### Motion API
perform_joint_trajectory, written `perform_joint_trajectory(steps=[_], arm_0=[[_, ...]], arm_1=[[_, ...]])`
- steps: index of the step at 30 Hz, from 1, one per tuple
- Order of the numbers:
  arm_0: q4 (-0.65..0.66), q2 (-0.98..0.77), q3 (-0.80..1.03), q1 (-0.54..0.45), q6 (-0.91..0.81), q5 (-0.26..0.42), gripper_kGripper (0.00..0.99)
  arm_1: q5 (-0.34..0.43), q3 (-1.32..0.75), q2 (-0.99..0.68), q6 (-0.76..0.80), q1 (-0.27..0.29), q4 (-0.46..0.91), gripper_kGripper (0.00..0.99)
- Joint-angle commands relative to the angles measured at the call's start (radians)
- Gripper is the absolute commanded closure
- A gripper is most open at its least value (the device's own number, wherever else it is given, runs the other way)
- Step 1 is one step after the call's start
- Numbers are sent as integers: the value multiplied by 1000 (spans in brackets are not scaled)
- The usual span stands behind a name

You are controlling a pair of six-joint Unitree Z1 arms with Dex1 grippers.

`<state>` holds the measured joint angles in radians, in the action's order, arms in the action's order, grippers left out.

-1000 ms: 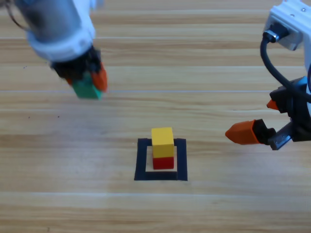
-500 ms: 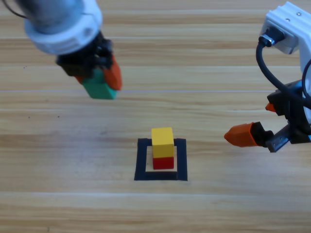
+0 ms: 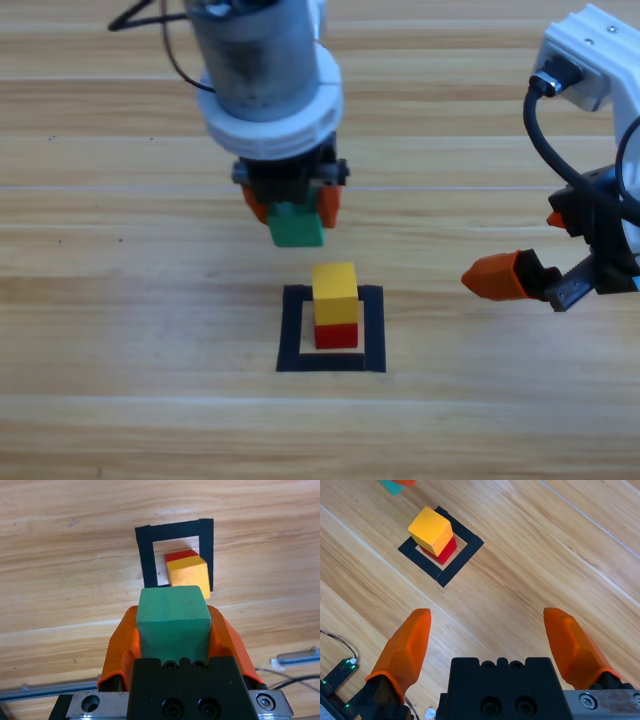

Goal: Stack the blocks in the rectangular block: red at the bottom, yellow in the middle, green on top

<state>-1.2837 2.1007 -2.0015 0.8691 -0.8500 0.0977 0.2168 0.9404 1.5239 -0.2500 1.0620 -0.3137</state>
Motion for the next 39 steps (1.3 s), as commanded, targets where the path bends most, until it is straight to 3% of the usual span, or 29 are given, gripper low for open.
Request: perform_joint_trajectory(steps=[1,39], arm_0=[[-20,107,-42,42,-66,20,972],[-92,205,-152,76,-208,-26,970]], arm_1=[[16,20,65,3,-23,-10,4],[9,21,64,3,-23,-19,4]])
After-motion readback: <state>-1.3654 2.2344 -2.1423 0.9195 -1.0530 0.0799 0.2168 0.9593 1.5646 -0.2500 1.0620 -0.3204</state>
